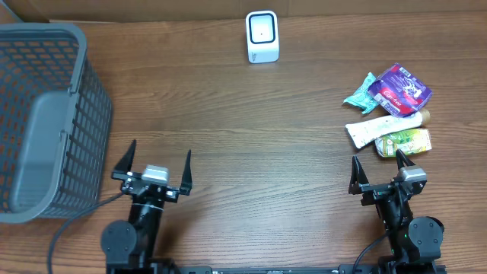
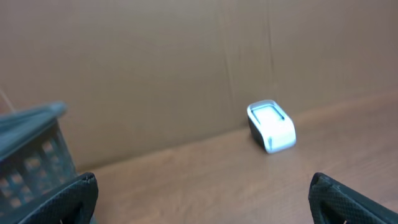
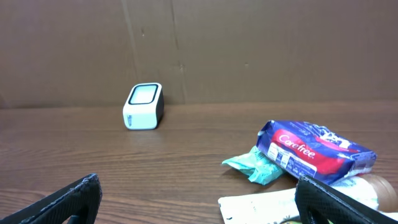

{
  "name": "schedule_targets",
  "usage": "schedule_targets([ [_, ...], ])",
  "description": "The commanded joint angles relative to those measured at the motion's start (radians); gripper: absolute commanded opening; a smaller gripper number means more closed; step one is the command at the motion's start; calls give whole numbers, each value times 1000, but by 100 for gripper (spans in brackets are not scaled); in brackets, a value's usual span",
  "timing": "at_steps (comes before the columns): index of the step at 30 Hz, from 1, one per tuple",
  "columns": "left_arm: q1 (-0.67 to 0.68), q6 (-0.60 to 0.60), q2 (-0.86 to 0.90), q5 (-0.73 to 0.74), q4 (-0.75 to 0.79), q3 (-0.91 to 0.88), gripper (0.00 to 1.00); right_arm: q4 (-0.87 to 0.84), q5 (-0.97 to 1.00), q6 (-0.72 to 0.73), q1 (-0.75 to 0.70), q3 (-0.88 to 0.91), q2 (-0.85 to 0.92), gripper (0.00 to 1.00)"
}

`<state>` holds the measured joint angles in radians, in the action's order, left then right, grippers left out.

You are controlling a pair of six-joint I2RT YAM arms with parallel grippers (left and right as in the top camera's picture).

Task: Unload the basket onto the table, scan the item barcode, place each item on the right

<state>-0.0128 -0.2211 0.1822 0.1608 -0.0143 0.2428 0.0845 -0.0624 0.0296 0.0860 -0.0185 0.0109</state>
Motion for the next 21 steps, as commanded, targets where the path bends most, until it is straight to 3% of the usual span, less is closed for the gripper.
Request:
schedule_targets([
  [1, 0, -90, -111, -10, 2, -113, 100, -4, 10, -1, 5, 10, -8, 100],
  [11, 0, -85, -179, -113, -130, -208, 100, -4, 10, -1, 5, 10, -8, 100],
  [21, 0, -60, -178, -120, -125, -208, 99, -4, 10, -1, 5, 10, -8, 100],
])
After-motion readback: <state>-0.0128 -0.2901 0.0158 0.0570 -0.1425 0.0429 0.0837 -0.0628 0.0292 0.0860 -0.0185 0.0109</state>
